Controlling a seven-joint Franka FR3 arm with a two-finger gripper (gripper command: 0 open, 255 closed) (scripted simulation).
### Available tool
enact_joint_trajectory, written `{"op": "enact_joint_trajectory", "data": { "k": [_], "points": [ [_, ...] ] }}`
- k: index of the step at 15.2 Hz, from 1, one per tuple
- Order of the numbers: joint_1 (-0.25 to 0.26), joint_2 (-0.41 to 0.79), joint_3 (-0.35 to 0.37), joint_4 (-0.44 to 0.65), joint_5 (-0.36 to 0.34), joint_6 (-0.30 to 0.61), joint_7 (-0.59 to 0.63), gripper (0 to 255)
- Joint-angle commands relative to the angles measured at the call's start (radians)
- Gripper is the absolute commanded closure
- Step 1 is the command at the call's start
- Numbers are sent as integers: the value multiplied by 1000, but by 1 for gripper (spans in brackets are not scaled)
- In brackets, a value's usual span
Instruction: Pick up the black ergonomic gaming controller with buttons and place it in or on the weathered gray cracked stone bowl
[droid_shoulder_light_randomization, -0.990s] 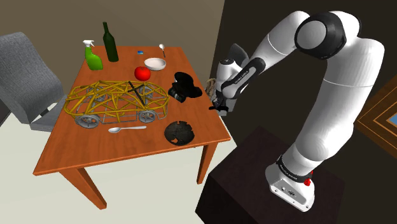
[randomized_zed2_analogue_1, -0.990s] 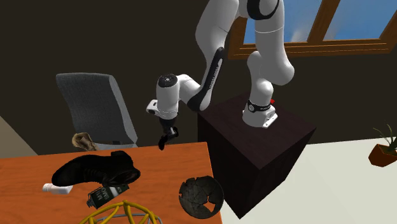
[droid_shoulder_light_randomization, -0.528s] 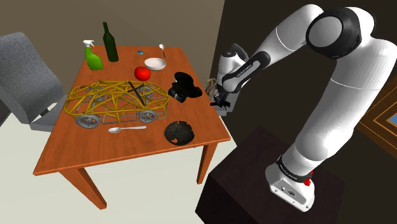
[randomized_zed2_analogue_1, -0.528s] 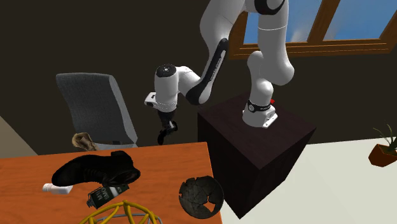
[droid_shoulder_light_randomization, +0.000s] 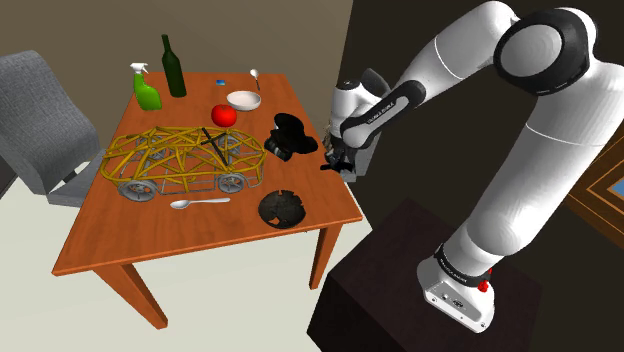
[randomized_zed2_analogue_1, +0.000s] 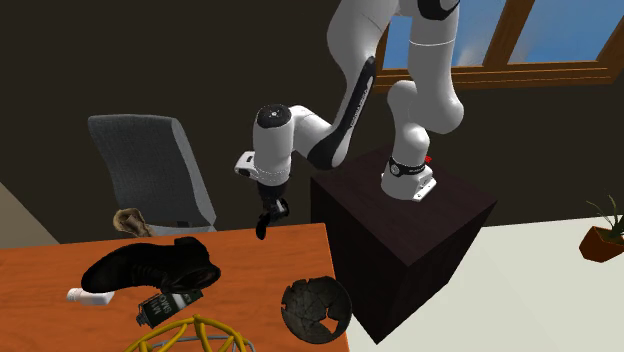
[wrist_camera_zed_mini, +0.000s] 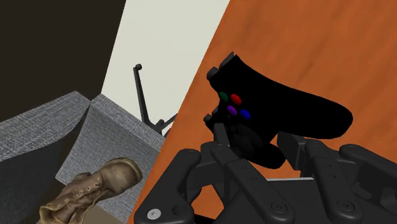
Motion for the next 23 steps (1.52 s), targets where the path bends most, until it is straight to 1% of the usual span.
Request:
{"op": "enact_joint_trajectory", "data": {
  "k": [1, 9, 18, 23],
  "points": [
    [34, -6, 22, -1, -1, -18, 56, 255],
    [161, 21, 108, 52, 2, -90, 253, 255],
    [301, 113, 188, 198, 5, -194, 448, 255],
    [309, 166, 175, 196, -28, -143, 479, 255]
  ]
}}
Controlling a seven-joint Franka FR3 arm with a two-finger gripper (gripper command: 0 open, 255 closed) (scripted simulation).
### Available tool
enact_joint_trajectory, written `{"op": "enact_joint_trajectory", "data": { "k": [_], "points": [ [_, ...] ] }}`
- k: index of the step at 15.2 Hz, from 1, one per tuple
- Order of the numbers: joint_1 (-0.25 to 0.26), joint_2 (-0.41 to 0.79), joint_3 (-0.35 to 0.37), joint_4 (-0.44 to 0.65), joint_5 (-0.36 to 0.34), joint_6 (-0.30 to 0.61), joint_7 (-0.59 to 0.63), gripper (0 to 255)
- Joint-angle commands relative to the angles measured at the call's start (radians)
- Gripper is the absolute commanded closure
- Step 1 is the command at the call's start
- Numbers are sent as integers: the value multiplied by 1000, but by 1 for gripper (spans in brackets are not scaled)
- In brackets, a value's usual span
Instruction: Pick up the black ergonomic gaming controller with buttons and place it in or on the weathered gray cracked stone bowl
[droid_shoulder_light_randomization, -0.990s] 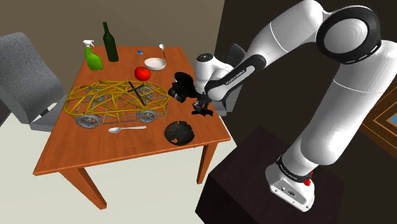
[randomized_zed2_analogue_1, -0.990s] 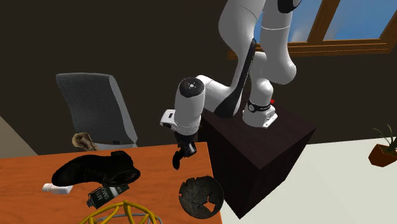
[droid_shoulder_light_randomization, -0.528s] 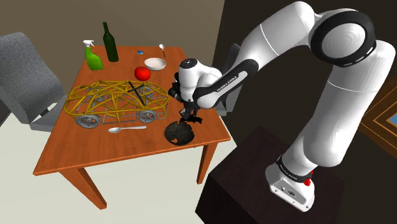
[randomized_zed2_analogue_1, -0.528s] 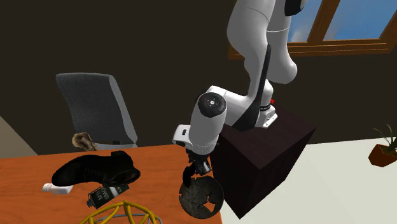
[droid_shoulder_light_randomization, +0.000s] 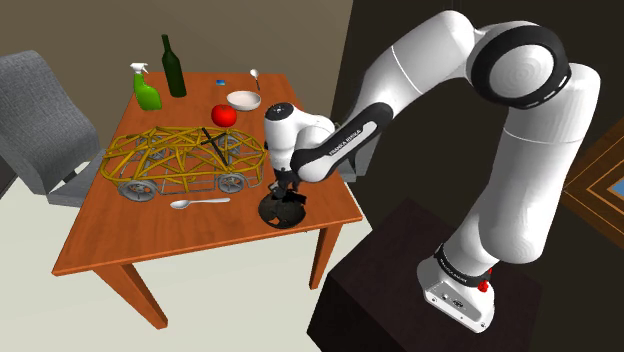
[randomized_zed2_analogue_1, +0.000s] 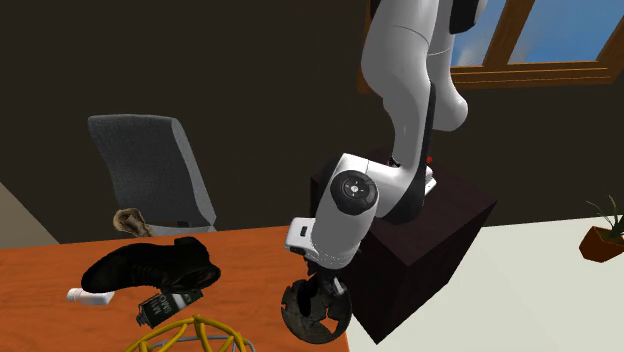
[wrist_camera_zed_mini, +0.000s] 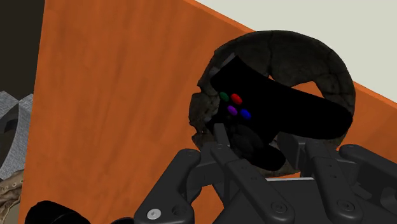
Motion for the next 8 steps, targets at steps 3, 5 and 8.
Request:
{"op": "enact_joint_trajectory", "data": {
  "k": [3, 5, 8],
  "points": [
    [8, 46, -12, 1, -28, 41, 27, 255],
    [13, 69, -19, 4, -41, 60, 39, 255],
    [20, 104, -30, 8, -62, 88, 58, 255]
  ]
}}
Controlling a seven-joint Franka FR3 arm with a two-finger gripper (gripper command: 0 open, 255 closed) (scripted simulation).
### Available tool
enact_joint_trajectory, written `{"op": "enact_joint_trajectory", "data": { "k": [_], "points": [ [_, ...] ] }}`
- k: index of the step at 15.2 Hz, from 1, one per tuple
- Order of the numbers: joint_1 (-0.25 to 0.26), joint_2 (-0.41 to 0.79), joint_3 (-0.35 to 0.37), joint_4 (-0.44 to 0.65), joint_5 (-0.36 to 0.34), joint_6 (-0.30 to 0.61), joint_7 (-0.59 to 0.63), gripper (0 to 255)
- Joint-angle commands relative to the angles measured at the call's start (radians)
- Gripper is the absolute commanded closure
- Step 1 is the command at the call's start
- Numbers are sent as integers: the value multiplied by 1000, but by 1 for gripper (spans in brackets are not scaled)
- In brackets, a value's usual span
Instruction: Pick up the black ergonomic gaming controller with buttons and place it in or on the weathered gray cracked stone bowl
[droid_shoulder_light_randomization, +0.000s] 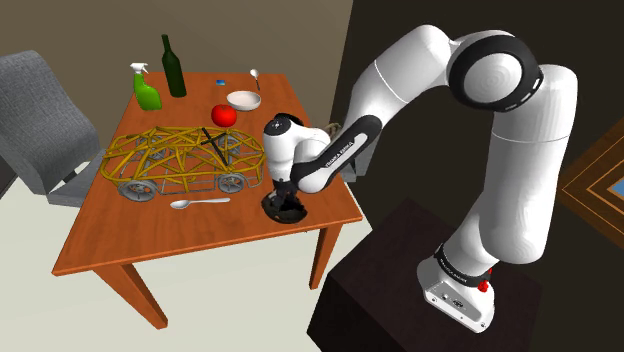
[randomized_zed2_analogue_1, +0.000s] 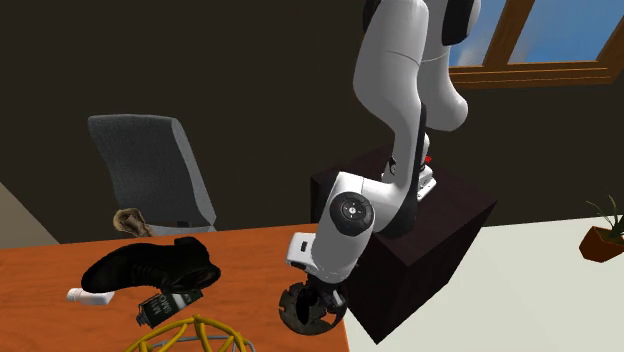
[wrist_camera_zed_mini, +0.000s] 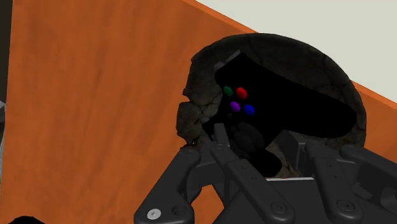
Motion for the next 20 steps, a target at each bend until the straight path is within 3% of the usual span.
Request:
{"op": "enact_joint_trajectory", "data": {
  "k": [1, 8, 9, 14, 18, 20],
  "points": [
    [3, 19, -9, -6, -13, 20, 13, 255],
    [2, 19, -8, -6, -14, 20, 13, 255],
    [1, 19, -9, -9, -15, 22, 13, 0],
    [2, 19, -8, -6, -14, 20, 13, 0],
    [-6, -80, 31, -4, 49, -78, -28, 0],
    [-5, -80, 31, -4, 49, -78, -28, 0]
  ]
}}
